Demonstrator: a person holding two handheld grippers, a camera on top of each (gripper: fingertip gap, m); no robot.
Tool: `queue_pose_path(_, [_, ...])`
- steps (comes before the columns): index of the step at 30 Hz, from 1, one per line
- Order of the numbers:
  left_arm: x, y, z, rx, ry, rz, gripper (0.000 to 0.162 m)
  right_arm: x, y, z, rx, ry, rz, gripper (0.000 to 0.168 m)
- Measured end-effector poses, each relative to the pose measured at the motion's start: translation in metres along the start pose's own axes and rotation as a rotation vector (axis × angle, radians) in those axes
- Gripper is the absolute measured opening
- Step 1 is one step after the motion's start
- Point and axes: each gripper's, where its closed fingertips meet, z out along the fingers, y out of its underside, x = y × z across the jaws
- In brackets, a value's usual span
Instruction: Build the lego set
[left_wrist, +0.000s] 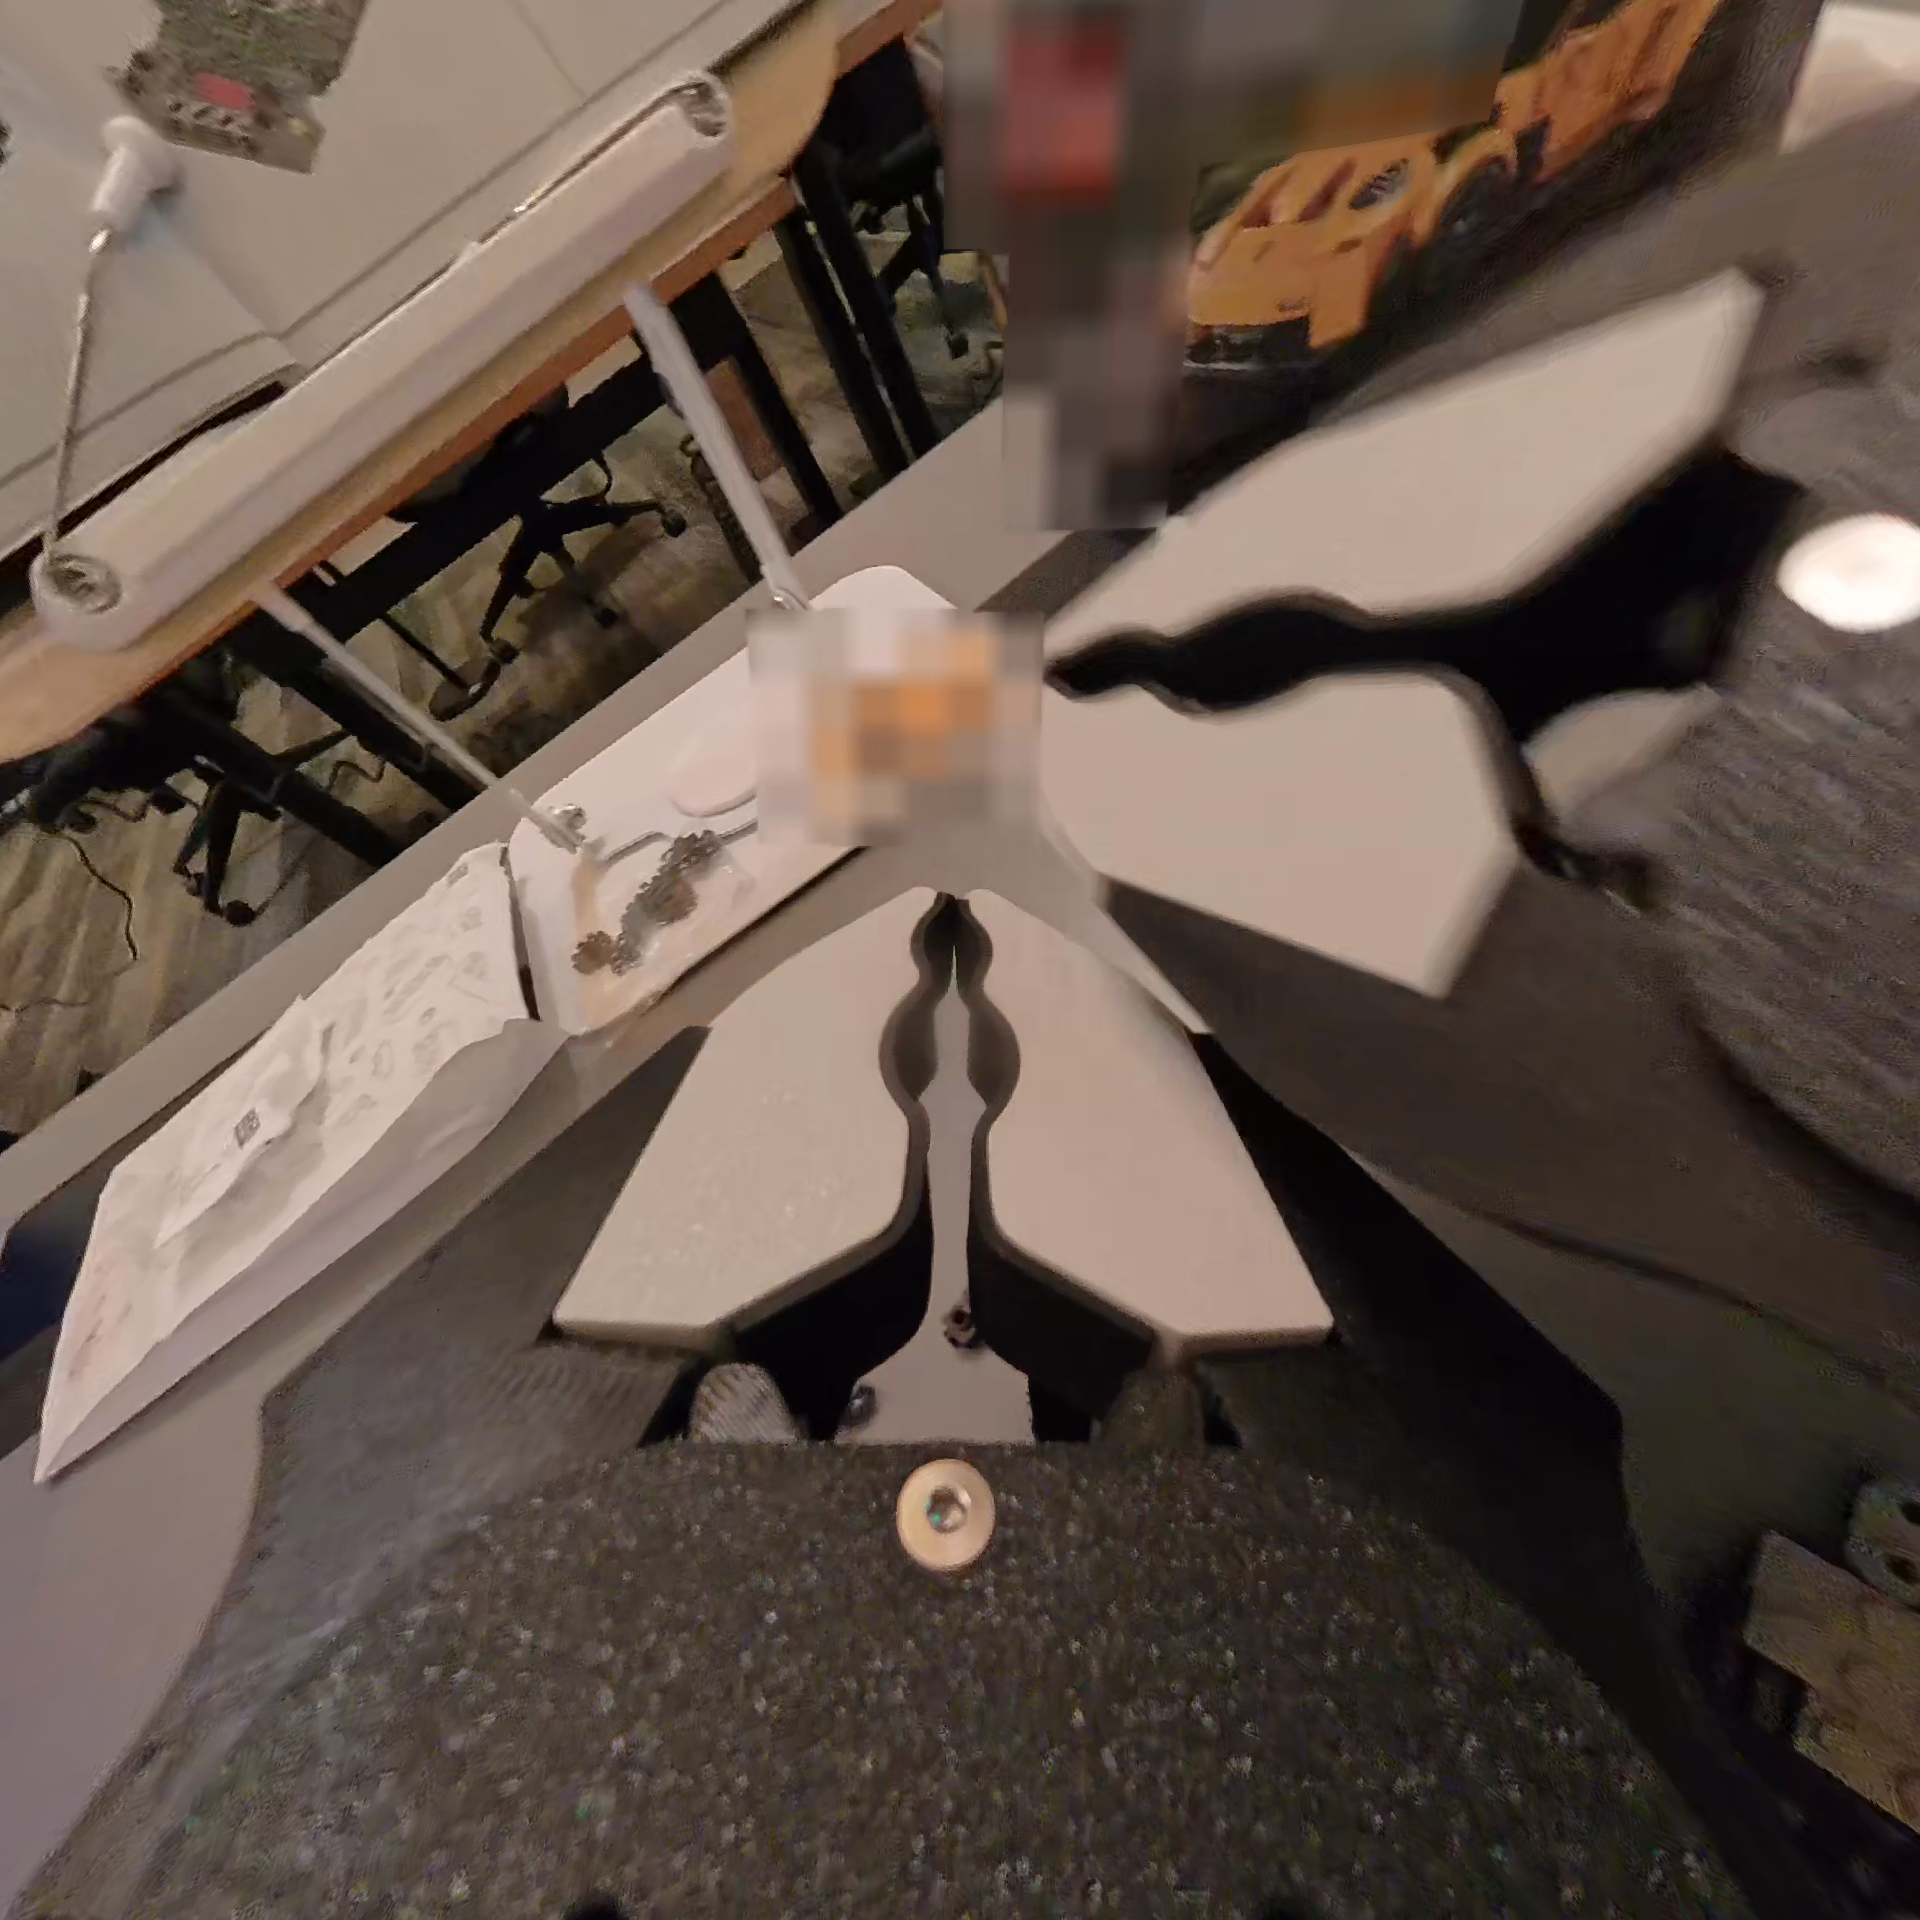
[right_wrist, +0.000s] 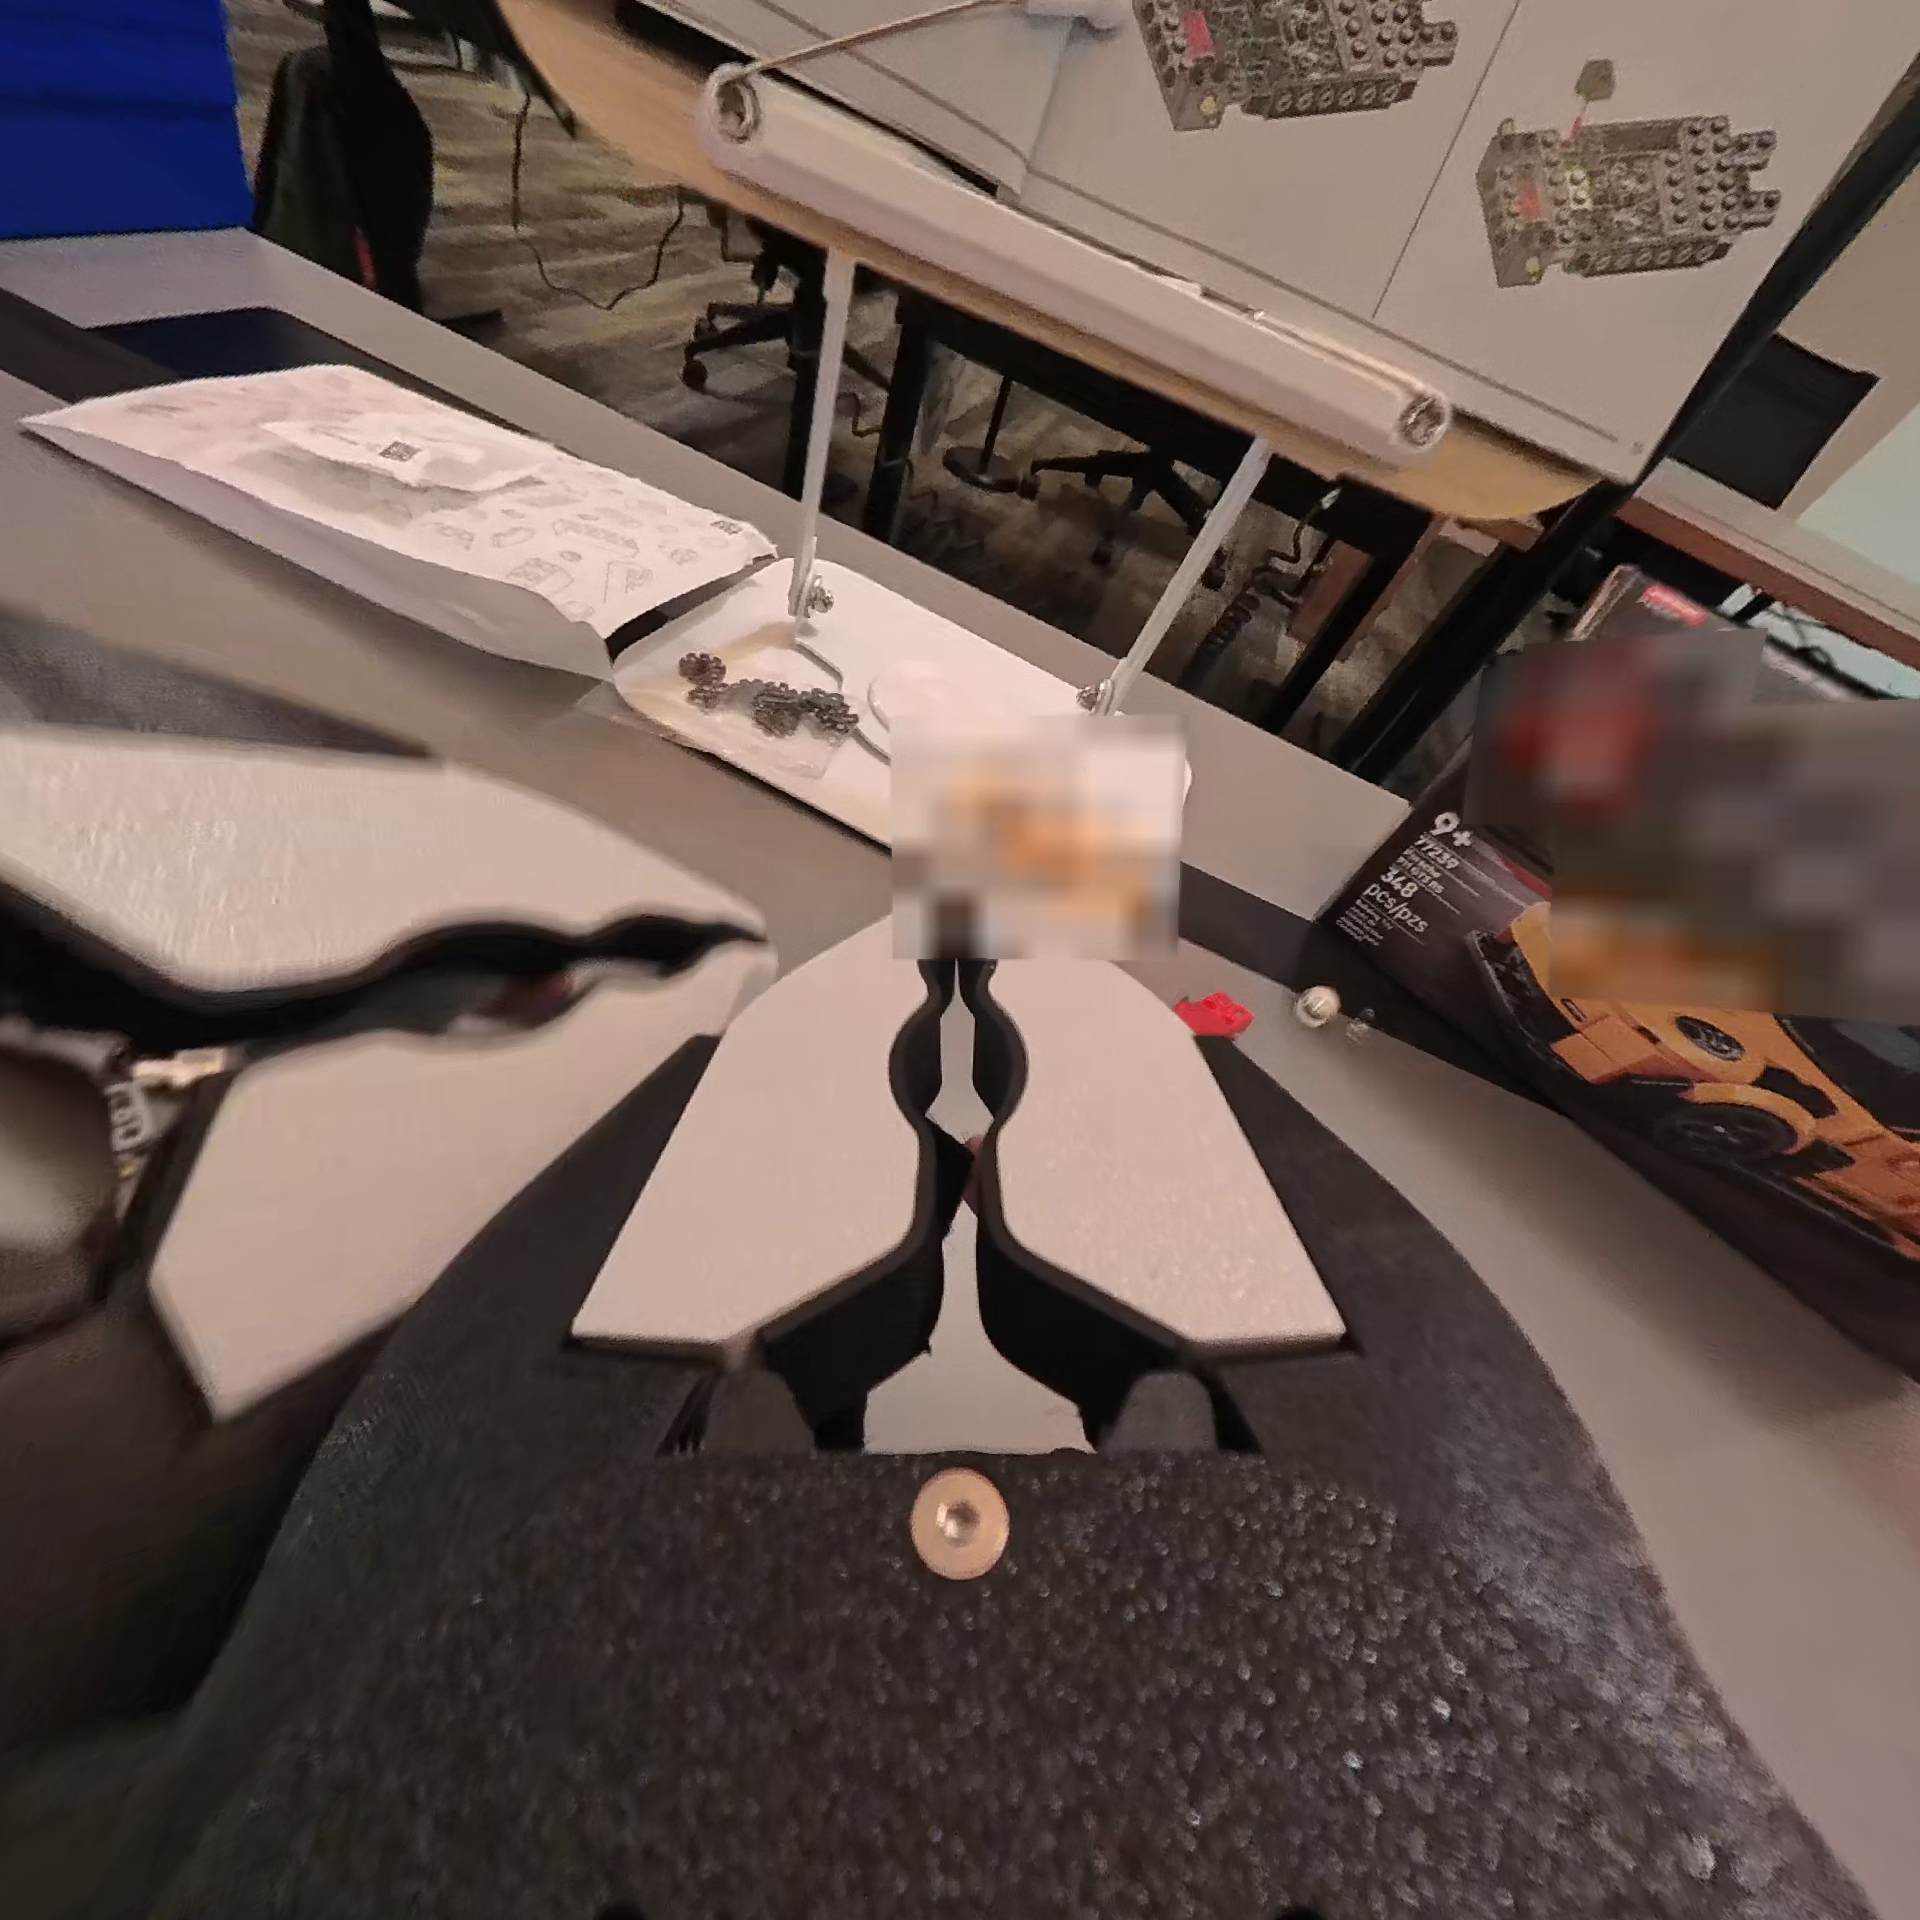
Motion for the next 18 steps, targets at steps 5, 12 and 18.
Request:
queue_pose_path(5, [-0.007,0.008,-0.002,-0.020,-0.011,-0.042,0.000,-0.012,0.003,0.000,-0.014,-0.025,-0.004,0.000])
queue_pose_path(12, [-0.026,0.009,0.000,-0.014,-0.076,-0.048,0.000,-0.017,0.006,-0.002,-0.005,-0.013,-0.054,0.000])
queue_pose_path(18, [-0.013,0.006,0.000,-0.003,-0.065,0.008,0.000,-0.007,0.005,0.001,-0.008,-0.010,0.001,0.000])
